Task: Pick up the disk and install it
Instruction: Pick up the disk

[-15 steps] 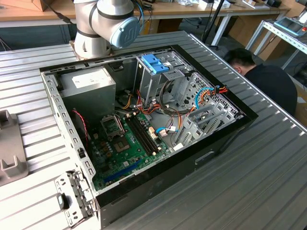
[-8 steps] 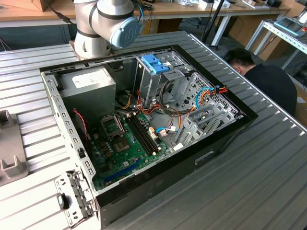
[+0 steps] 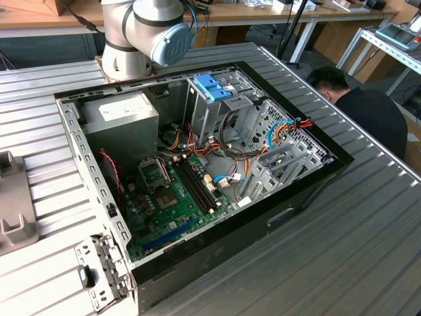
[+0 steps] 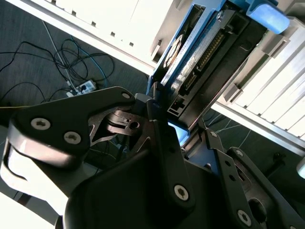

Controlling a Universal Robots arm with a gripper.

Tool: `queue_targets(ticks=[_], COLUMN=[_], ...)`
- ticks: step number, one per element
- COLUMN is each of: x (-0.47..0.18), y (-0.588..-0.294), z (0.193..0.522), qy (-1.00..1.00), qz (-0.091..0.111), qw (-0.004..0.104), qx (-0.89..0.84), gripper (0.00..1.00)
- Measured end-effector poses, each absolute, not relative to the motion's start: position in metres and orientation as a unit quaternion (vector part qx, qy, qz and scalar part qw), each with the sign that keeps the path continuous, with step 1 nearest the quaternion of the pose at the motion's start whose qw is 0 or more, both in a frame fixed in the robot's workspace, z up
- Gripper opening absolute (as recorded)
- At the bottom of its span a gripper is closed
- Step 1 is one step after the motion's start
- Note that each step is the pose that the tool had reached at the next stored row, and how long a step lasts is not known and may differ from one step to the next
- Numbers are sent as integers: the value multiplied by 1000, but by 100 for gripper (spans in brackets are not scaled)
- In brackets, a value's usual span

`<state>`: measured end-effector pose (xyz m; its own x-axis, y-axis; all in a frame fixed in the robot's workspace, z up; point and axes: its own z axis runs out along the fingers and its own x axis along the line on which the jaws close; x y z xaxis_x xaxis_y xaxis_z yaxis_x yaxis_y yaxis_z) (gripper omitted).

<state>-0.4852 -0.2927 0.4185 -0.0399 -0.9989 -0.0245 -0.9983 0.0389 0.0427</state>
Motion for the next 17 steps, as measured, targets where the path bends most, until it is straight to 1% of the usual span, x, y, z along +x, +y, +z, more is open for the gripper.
queue_targets(ticks=[17], x=[-485], y=[-293], z=[425], qy=[-721], qz=[-24], qw=[6], qx=[693], gripper=[37])
